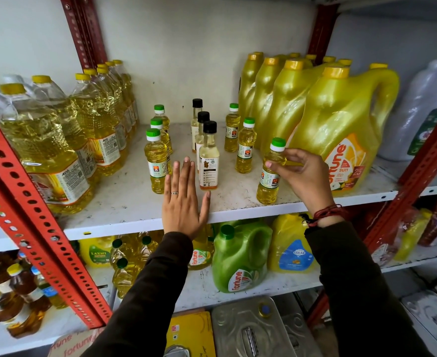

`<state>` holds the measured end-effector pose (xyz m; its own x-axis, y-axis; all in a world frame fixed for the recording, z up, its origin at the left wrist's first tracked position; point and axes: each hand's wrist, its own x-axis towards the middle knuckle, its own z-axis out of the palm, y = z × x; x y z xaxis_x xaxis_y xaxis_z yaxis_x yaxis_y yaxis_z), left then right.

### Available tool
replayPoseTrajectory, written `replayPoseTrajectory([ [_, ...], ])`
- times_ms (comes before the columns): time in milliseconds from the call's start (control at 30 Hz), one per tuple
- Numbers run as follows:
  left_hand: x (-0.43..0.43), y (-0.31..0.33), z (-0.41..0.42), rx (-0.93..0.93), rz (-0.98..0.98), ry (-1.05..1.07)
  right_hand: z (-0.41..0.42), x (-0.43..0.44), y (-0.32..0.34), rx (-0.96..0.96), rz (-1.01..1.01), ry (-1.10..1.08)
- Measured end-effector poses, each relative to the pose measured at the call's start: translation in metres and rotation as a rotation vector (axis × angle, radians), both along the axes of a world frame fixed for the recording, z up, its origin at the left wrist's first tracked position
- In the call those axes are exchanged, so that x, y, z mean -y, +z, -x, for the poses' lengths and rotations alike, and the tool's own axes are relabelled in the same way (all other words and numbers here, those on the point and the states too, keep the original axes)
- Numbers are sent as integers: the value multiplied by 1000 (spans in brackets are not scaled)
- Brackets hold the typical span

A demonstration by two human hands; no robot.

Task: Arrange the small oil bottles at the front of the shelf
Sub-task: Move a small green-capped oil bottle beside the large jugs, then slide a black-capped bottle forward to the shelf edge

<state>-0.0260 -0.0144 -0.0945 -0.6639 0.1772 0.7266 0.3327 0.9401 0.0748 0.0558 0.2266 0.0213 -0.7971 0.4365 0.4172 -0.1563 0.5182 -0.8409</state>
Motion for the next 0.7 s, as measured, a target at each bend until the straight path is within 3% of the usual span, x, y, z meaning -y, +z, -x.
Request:
replayPoseTrajectory([
  [167, 0, -1, 0, -3, 7, 5, 0, -1, 0, -19, 10, -14],
  [300, 0, -2, 1, -13, 8, 10, -7, 13, 14, -264, -33, -85],
  [400, 0, -3, 1, -18, 1, 8, -5, 36, 25, -372, -36, 6],
  [700, 0, -2, 1, -32, -10, 3, 64, 94, 18, 25, -43, 293],
])
